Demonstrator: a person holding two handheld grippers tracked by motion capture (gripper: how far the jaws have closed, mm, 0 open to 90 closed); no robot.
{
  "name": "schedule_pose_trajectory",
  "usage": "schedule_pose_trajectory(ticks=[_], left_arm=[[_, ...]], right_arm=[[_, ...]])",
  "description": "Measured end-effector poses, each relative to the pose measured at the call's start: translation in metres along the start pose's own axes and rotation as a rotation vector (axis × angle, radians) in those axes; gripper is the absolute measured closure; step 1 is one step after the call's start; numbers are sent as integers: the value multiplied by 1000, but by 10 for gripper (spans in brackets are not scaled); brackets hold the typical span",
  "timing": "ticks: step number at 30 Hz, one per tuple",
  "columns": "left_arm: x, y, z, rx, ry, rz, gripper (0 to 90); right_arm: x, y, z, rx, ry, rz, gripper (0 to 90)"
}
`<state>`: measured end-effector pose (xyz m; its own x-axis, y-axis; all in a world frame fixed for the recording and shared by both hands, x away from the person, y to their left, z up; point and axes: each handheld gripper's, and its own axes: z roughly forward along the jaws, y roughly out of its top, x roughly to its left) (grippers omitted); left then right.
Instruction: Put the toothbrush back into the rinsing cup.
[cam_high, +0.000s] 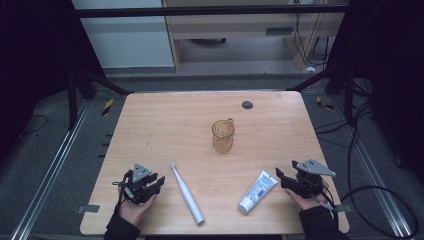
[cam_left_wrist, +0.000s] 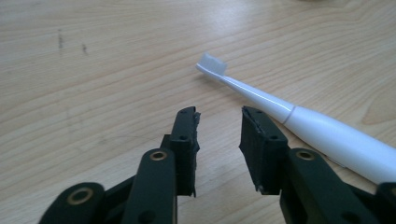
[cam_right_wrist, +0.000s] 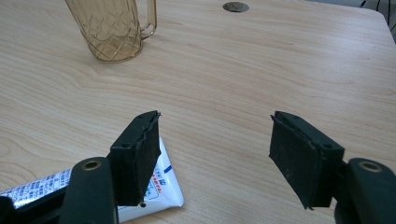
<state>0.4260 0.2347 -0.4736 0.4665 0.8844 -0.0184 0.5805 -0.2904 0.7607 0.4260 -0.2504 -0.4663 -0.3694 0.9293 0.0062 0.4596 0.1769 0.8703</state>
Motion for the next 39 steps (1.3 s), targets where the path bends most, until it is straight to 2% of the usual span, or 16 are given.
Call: schedule_pose_trajectory(ticks=[1,2,3,8,19,27,39], left_arm=[[-1,0,1,5,-5,2,683],[-4,-1,2,14,-33,7,722],[-5,-1,3,22,-43,14,742],[-13,-2,8,45,-83,27,796],[-27,-1,14,64,-107,74,879],[-35,1,20,78,-117,94,885],[-37,4,29,88,-116,105,887]], right_arm=[[0,0,0,0,1,0,332],[0,0,0,1,2,2,332],[0,0,1,2,1,-1,332],[1,0,1,6,8,7,332],[1,-1,3,5,7,-11,332],[3,-1,4,10,10,-12,331],[3,-1,5,10,7,-20,330]])
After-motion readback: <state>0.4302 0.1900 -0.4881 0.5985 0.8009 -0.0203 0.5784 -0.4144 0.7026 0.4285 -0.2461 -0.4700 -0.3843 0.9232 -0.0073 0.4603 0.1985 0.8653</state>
